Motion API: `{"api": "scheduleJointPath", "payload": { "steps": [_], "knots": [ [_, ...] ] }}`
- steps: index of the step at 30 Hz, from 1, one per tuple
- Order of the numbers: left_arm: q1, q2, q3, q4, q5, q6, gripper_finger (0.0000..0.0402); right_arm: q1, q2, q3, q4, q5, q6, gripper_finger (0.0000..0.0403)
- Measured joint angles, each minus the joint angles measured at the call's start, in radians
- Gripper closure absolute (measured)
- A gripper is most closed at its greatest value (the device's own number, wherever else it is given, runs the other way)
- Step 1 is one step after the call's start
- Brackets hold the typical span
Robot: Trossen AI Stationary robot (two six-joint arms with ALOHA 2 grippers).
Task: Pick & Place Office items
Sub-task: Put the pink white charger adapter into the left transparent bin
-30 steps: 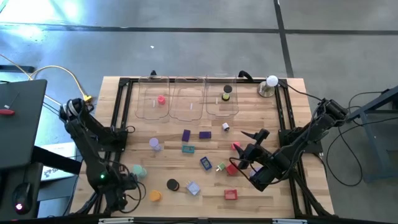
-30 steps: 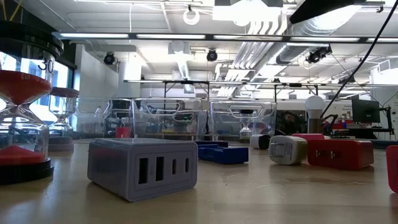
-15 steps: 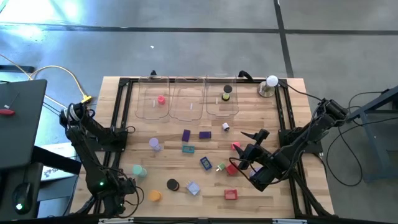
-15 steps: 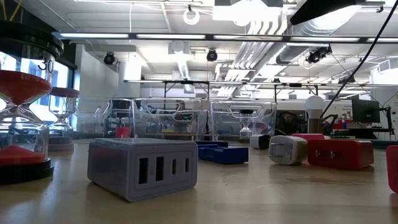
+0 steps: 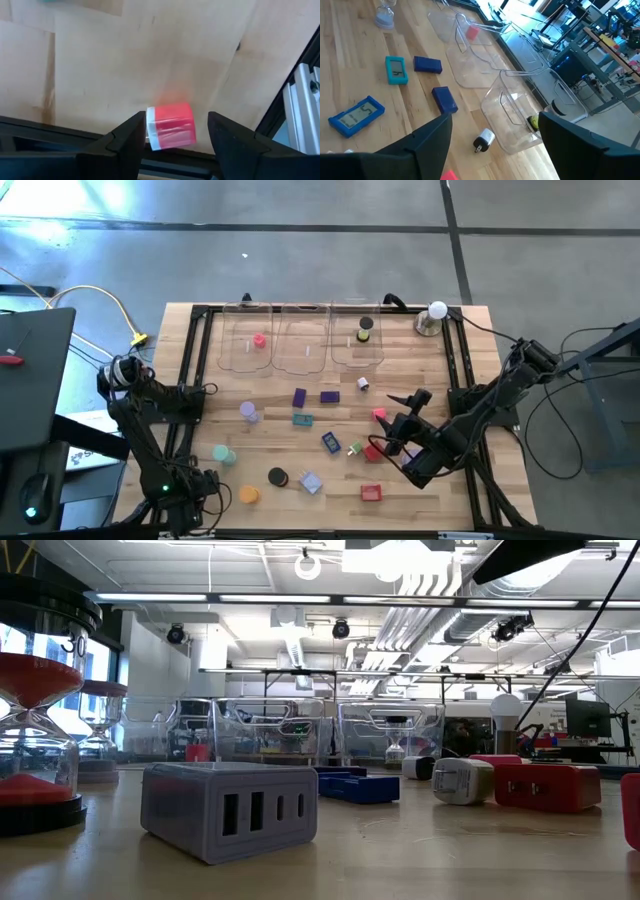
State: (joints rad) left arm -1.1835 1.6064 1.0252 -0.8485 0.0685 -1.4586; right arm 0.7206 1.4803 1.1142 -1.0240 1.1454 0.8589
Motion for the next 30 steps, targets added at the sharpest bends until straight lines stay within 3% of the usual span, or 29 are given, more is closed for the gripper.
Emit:
{"api": "scheduleJointPath", "payload": {
  "steps": [12, 30],
  "knots": [
    [-0.041, 0.003, 0.0, -0.015, 0.001, -0.113, 0.0197, -0.001, 0.0, 0.0, 0.012, -0.021, -0.026, 0.0117],
    [-0.053, 0.083, -0.002, -0.016, -0.025, -0.098, 0.0197, -0.001, 0.0, 0.0, 0.02, -0.029, -0.027, 0.0117]
  ]
}}
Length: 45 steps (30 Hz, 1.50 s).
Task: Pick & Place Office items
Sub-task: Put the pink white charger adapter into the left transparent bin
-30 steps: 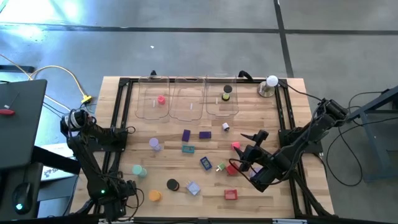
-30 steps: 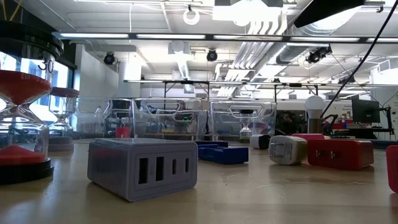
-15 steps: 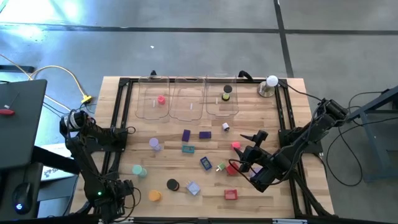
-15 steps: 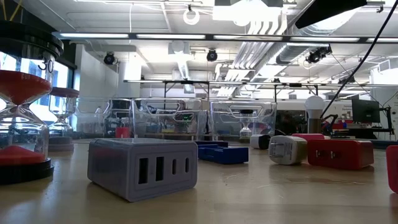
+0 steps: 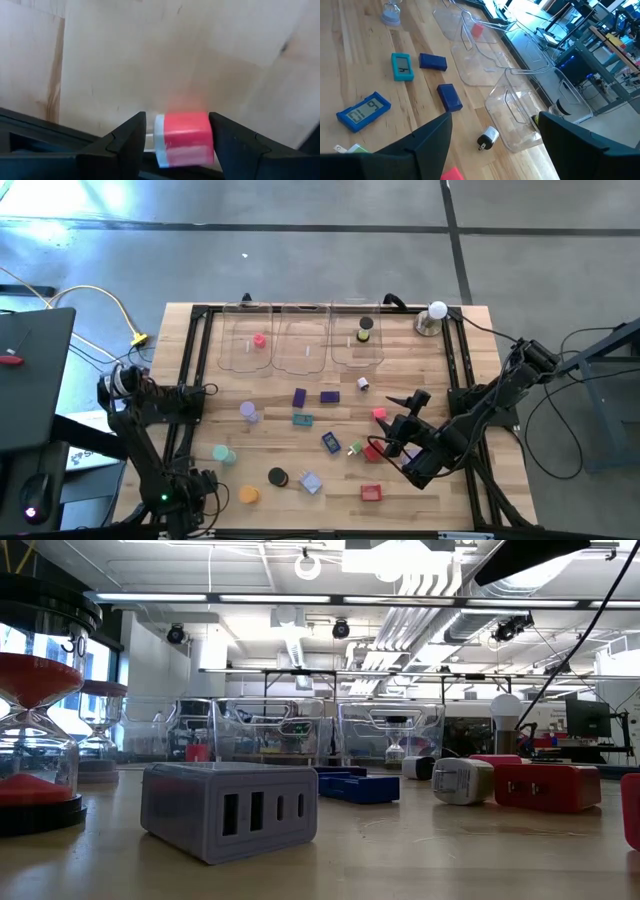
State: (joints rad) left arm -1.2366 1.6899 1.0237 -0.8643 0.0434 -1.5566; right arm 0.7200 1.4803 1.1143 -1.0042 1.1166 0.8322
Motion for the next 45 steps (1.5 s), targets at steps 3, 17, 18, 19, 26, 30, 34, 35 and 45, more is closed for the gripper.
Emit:
{"api": "scheduleJointPath", "payload": {
  "steps": [3, 17, 18, 19, 26, 30, 34, 35, 45],
  "knots": [
    [-0.004, 0.017, 0.0, 0.002, -0.002, -0.023, 0.0197, 0.0, 0.0, 0.0, 0.002, 0.0, 0.0, 0.0117],
    [-0.01, 0.018, 0.001, 0.07, 0.089, -0.06, 0.0197, 0.0, 0.0, 0.0, 0.055, 0.0, -0.077, 0.0117],
    [-0.01, 0.018, 0.001, 0.07, 0.094, -0.06, 0.0197, 0.0, 0.0, 0.0, 0.056, -0.001, -0.077, 0.0117],
    [-0.01, 0.018, 0.001, 0.071, 0.101, -0.06, 0.0197, 0.0, 0.0, 0.0, 0.056, -0.001, -0.077, 0.0117],
    [-0.01, 0.018, 0.001, 0.078, 0.145, -0.047, 0.0197, 0.0, 0.0, 0.0, 0.059, -0.017, -0.078, 0.0117],
    [-0.013, 0.018, 0.001, 0.082, 0.171, -0.046, 0.0197, 0.0, 0.0, 0.0, 0.059, -0.018, -0.078, 0.0117],
    [-0.013, 0.018, 0.0, 0.086, 0.213, -0.027, 0.0197, 0.0, 0.0, 0.0, 0.059, -0.017, -0.078, 0.0117],
    [-0.013, 0.018, 0.0, 0.087, 0.229, -0.017, 0.0197, 0.0, 0.0, 0.0, 0.059, -0.017, -0.078, 0.0117],
    [-0.022, 0.021, 0.0, 0.106, 0.29, 0.078, 0.0197, 0.0, 0.0, 0.0, 0.059, -0.02, -0.078, 0.0117]
  ]
}}
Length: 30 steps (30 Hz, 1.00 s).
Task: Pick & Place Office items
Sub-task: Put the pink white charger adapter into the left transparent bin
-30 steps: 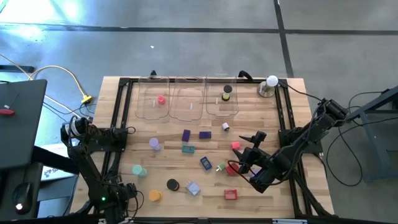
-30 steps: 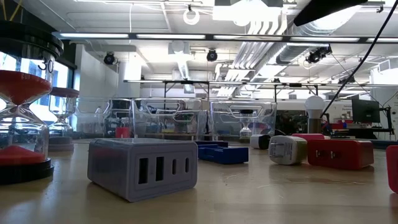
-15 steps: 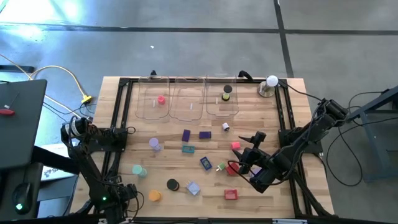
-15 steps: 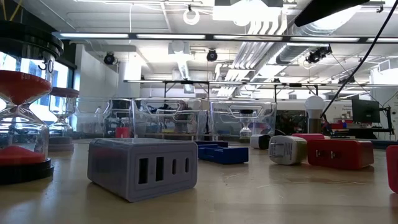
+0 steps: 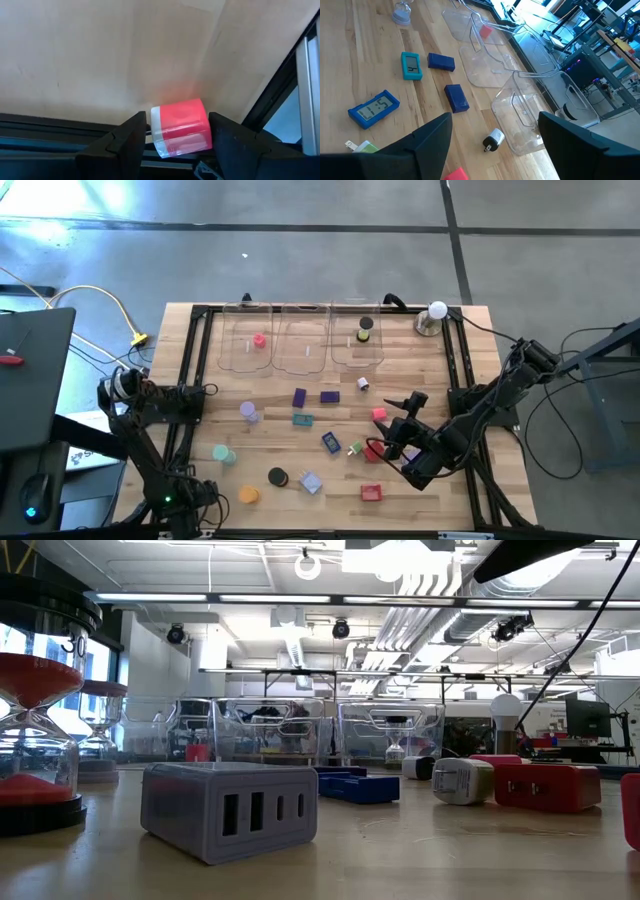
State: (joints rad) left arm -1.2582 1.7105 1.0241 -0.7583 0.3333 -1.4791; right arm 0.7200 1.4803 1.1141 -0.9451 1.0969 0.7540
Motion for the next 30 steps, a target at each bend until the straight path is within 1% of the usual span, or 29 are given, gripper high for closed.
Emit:
{"api": "scheduleJointPath", "payload": {
  "steps": [6, 11, 13, 16, 17, 25, 28, 30],
  "knots": [
    [-0.02, 0.003, 0.0, 0.009, 0.01, -0.009, 0.0197, 0.0, 0.0, 0.0, 0.008, -0.001, -0.004, 0.0117],
    [-0.02, 0.003, 0.0, 0.013, 0.009, -0.005, 0.0201, 0.0, 0.0, 0.0, 0.039, -0.016, -0.046, 0.0117],
    [-0.02, 0.003, 0.0, 0.015, 0.009, -0.007, 0.0214, 0.0, 0.0, 0.0, 0.061, -0.031, -0.069, 0.0117],
    [-0.02, 0.003, 0.0, 0.02, 0.005, -0.012, 0.0246, 0.0, 0.0, 0.0, 0.084, -0.035, -0.095, 0.0117],
    [-0.02, 0.003, 0.0, 0.021, 0.005, -0.013, 0.0251, 0.0, 0.0, 0.0, 0.087, -0.035, -0.102, 0.0117],
    [-0.018, 0.004, 0.0, 0.024, 0.004, -0.004, 0.0251, 0.0, 0.0, 0.0, 0.09, -0.043, -0.105, 0.0117],
    [-0.003, -0.004, -0.002, 0.023, -0.006, 0.002, 0.0251, 0.0, 0.0, 0.0, 0.09, -0.05, -0.105, 0.0117],
    [0.017, -0.015, -0.003, 0.023, -0.004, 0.035, 0.0251, 0.0, 0.0, 0.0, 0.09, -0.05, -0.105, 0.0117]
  ]
}}
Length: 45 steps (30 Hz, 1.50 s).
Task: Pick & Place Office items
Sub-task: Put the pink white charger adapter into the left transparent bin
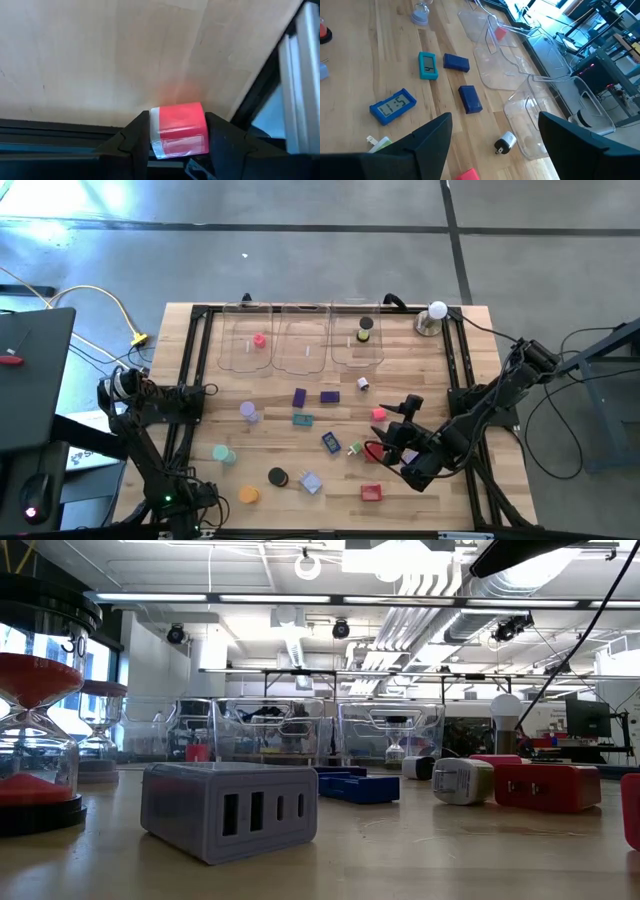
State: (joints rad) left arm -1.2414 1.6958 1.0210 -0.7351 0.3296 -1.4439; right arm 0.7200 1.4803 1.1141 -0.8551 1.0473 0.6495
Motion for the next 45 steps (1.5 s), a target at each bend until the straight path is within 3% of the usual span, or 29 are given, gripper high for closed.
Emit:
{"api": "scheduleJointPath", "payload": {
  "steps": [7, 10, 21, 32, 35, 38, 41, 45],
  "knots": [
    [0.072, -0.073, 0.003, -0.071, 0.165, 0.084, 0.0252, 0.0, 0.0, 0.0, 0.0, 0.0, -0.014, 0.0117],
    [0.101, -0.109, 0.018, -0.122, 0.155, 0.082, 0.0252, 0.0, 0.0, 0.0, 0.008, 0.0, -0.026, 0.0117],
    [0.221, -0.196, 0.08, -0.285, -0.099, 0.262, 0.0252, 0.0, 0.0, 0.0, 0.007, 0.0, -0.026, 0.0117],
    [0.365, -0.269, 0.253, -0.371, -0.317, 0.472, 0.0253, -0.009, 0.0, 0.0, 0.007, 0.0, -0.029, 0.0117],
    [0.4, -0.27, 0.325, -0.457, -0.449, 0.638, 0.0253, -0.01, 0.0, 0.0, 0.007, 0.0, -0.029, 0.0117],
    [0.445, -0.275, 0.384, -0.501, -0.661, 0.798, 0.0253, -0.01, 0.0, 0.0, 0.007, 0.0, -0.026, 0.0117],
    [0.512, -0.29, 0.413, -0.517, -0.914, 0.842, 0.0253, -0.01, 0.0, 0.0, 0.007, -0.005, -0.026, 0.0117],
    [0.667, -0.302, 0.417, -0.516, -1.139, 0.779, 0.0253, -0.009, 0.0, 0.0, 0.007, -0.01, -0.026, 0.0117]
  ]
}}
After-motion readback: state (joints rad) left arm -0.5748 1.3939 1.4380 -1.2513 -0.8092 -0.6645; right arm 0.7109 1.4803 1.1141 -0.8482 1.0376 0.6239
